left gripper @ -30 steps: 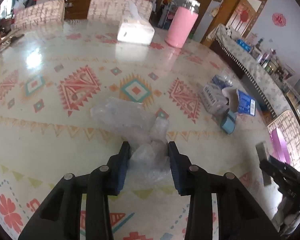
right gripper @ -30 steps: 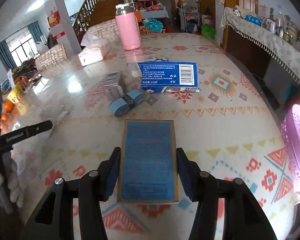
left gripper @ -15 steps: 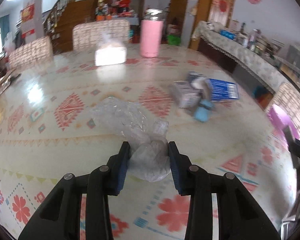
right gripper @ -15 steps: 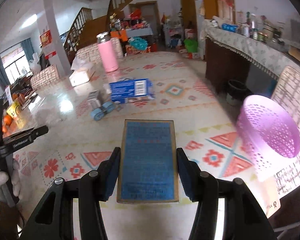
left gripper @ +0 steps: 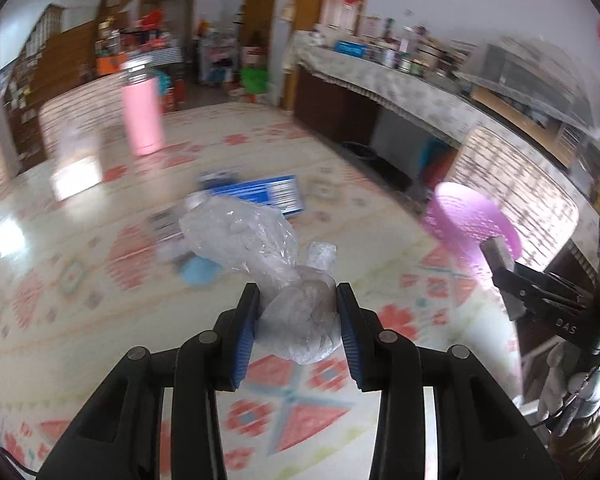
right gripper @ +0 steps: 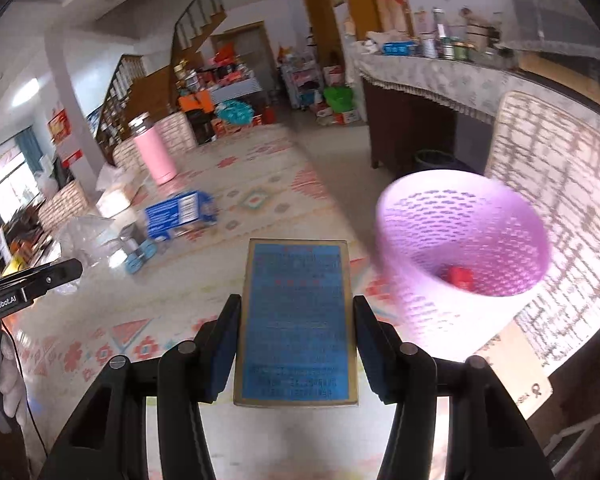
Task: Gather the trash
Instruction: 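Carry both items to the pink basket and open both tools over it, then move both tools back over the table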
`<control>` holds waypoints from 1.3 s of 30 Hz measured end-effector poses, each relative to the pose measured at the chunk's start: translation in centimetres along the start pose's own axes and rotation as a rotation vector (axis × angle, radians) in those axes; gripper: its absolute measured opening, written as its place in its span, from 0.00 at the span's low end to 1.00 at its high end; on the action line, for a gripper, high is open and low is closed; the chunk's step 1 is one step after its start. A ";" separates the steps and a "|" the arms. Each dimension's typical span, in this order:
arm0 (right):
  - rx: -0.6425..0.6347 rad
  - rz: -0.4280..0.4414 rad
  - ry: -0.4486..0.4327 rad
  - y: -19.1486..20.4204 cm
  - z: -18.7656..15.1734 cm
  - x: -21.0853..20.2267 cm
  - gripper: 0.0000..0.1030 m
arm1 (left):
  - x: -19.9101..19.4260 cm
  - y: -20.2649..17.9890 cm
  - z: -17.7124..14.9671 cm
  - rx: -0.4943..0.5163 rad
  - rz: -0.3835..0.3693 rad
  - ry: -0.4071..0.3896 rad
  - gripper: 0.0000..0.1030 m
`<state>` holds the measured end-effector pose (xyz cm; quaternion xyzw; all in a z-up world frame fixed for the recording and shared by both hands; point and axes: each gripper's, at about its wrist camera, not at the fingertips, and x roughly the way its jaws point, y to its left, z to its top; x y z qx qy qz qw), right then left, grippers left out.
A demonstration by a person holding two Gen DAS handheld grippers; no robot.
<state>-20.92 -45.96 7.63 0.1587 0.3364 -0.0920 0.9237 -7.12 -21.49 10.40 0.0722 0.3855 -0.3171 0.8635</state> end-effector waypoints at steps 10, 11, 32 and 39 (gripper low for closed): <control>0.100 -0.125 -0.027 -9.9 2.5 -0.8 0.57 | 6.7 -11.7 6.0 0.132 -0.166 0.052 0.36; 0.109 -0.132 -0.024 -10.6 2.8 -0.7 0.57 | 7.3 -12.6 6.5 0.141 -0.175 0.055 0.36; 0.218 -0.157 -0.002 -17.3 5.3 2.6 0.68 | 12.8 -21.9 10.1 0.253 -0.241 0.134 0.68; 0.202 -0.121 0.016 -14.6 4.7 2.4 0.70 | 8.8 -17.6 7.2 0.232 -0.192 0.135 0.68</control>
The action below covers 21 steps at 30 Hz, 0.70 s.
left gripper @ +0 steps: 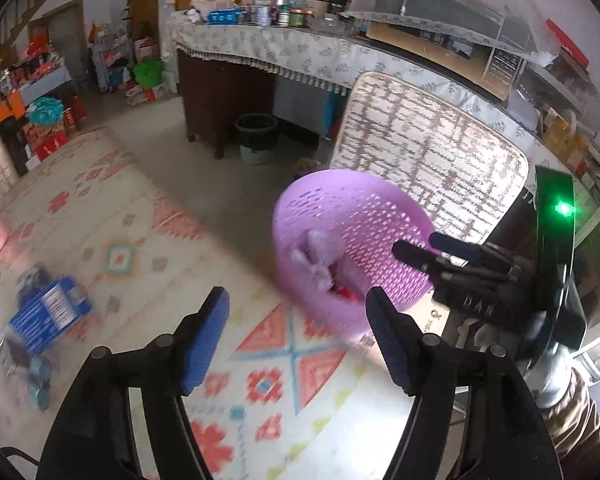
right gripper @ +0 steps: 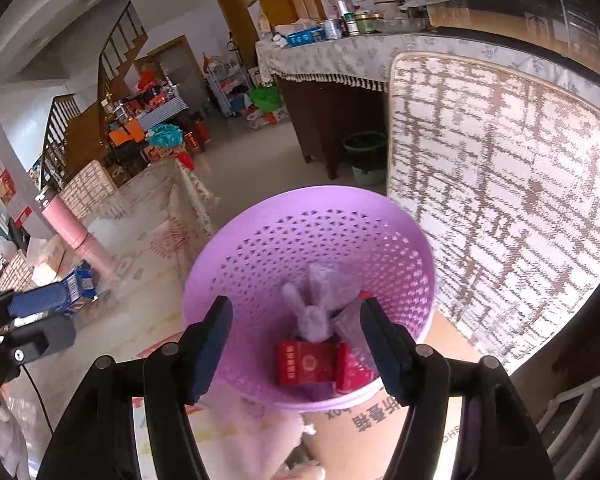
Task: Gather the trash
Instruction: 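Move both tools back over the table, then grasp the blue toothpaste box with the right tool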
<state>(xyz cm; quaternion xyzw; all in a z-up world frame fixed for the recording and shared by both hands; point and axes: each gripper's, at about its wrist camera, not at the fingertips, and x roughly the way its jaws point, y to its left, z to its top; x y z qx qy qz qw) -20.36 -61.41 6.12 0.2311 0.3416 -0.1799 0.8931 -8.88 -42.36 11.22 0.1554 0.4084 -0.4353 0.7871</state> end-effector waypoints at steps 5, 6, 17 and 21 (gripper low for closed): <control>-0.016 0.041 0.013 3.0 -0.8 -0.4 0.72 | -3.9 4.4 -3.1 -0.090 0.058 -0.025 0.68; -0.026 0.050 0.017 3.9 -1.1 -0.5 0.72 | -4.7 5.4 -3.8 -0.112 0.073 -0.033 0.68; -0.188 0.125 0.078 15.3 -4.5 0.9 0.74 | -10.3 18.3 -12.1 -0.359 0.290 -0.074 0.73; -0.253 0.135 0.105 19.6 -5.3 1.9 0.74 | -10.8 24.3 -14.6 -0.499 0.331 -0.077 0.73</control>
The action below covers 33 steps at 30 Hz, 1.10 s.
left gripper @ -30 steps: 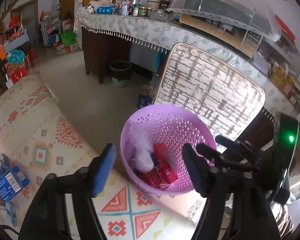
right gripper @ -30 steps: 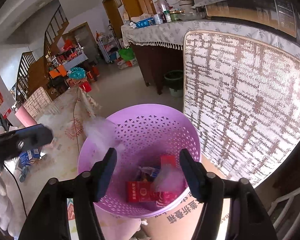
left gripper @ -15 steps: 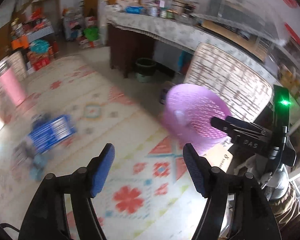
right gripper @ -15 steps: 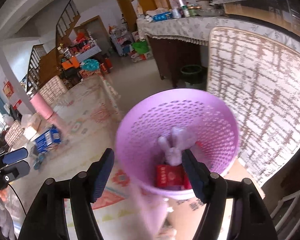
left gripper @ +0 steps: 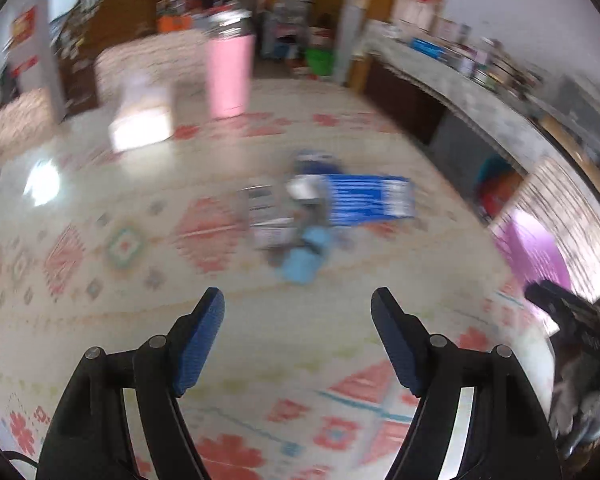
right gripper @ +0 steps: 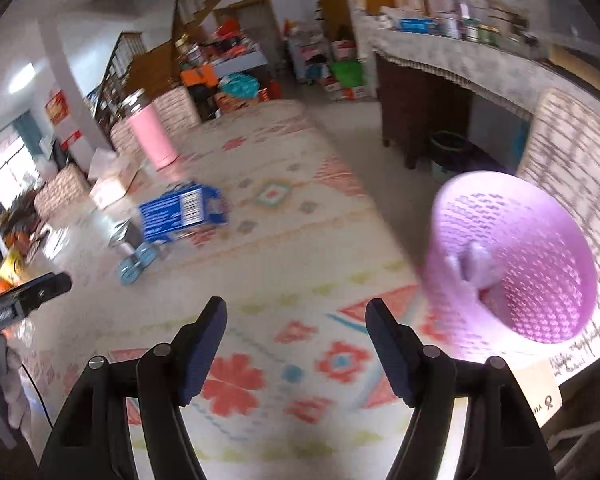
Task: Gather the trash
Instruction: 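Grasp the blue toothpaste box with the right tool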
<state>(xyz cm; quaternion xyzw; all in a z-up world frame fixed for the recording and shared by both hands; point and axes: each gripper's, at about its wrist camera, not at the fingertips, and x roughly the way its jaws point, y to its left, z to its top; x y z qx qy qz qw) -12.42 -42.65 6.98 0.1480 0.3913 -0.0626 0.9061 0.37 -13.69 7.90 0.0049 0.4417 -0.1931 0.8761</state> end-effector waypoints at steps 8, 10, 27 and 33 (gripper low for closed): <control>-0.107 0.011 0.022 7.2 1.8 3.8 0.78 | 1.1 7.6 0.1 -0.182 -0.018 -0.027 0.73; -0.114 0.018 0.015 8.2 2.6 5.0 0.78 | 1.1 8.2 -0.2 -0.207 0.004 -0.042 0.73; -0.136 0.080 0.196 10.8 12.1 17.5 0.80 | 3.1 10.6 -0.5 -0.278 0.003 0.021 0.73; -0.262 0.267 0.366 12.8 6.0 14.8 0.81 | 3.3 10.9 -0.6 -0.297 -0.012 0.041 0.73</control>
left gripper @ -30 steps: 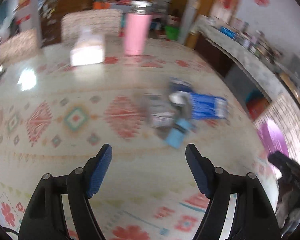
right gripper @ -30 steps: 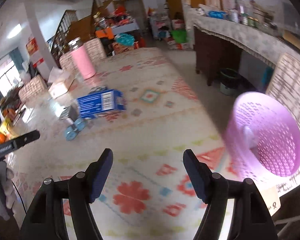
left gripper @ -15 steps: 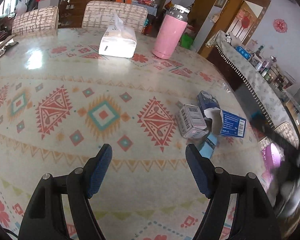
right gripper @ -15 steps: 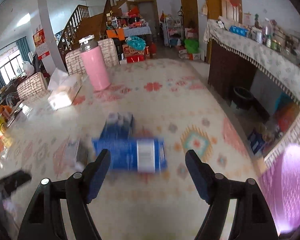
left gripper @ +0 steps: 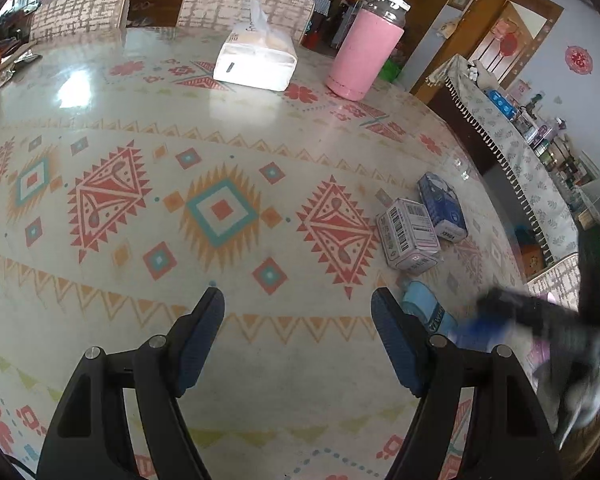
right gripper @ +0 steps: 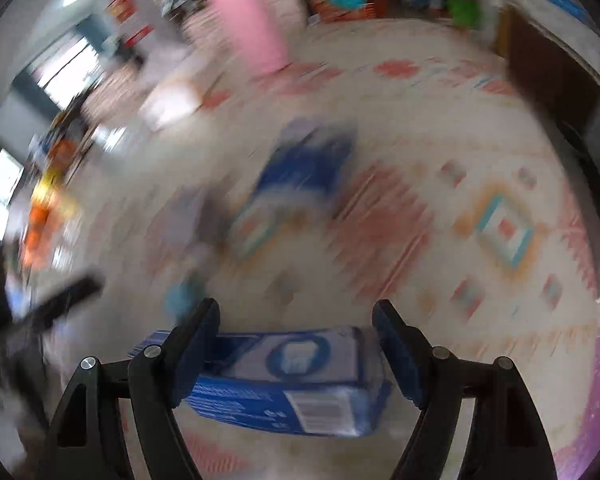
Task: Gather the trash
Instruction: 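Grasp the blue toothpaste box with the right tool, then grasp the white barcode box with the left tool while the right tool holds the toothpaste box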
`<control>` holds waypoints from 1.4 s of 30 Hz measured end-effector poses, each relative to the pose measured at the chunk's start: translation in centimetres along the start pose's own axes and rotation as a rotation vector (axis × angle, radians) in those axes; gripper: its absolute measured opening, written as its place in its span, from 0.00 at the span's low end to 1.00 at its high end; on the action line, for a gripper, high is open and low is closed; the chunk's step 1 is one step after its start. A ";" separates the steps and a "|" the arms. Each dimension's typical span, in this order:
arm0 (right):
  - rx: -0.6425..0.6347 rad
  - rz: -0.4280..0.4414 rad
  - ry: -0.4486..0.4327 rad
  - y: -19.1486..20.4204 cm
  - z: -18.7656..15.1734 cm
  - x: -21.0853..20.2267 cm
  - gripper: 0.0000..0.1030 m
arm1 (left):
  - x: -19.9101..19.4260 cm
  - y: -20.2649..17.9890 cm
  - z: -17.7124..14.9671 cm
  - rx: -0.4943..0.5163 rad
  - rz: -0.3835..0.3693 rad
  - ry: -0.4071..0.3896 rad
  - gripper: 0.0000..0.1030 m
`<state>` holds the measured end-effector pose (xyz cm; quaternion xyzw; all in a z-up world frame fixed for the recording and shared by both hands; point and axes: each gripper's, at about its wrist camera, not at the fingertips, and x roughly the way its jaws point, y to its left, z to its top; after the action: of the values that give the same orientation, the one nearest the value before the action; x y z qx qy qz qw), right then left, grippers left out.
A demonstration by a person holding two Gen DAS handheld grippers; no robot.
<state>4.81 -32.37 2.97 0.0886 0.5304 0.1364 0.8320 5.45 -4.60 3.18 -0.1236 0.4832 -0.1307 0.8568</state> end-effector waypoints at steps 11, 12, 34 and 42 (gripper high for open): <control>-0.170 -0.254 -0.106 4.0 -6.0 -3.0 0.86 | 0.2 -0.2 -0.3 0.004 -0.009 0.012 0.73; -0.174 -0.279 -0.109 4.1 -6.4 -3.1 0.86 | 0.2 -0.2 -0.3 0.001 -0.015 0.016 0.73; 0.116 -0.267 -0.245 1.8 -7.3 -1.9 0.33 | 0.4 -1.9 -1.2 0.060 -0.027 -0.008 0.73; 0.173 -0.189 -0.309 0.2 -7.5 -2.4 0.33 | 0.8 -3.2 -1.7 0.126 -0.006 -0.017 0.73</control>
<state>-2.95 -32.93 1.94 0.1296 0.4123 -0.0037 0.9018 4.10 -8.00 2.78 -0.0719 0.4662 -0.1627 0.8666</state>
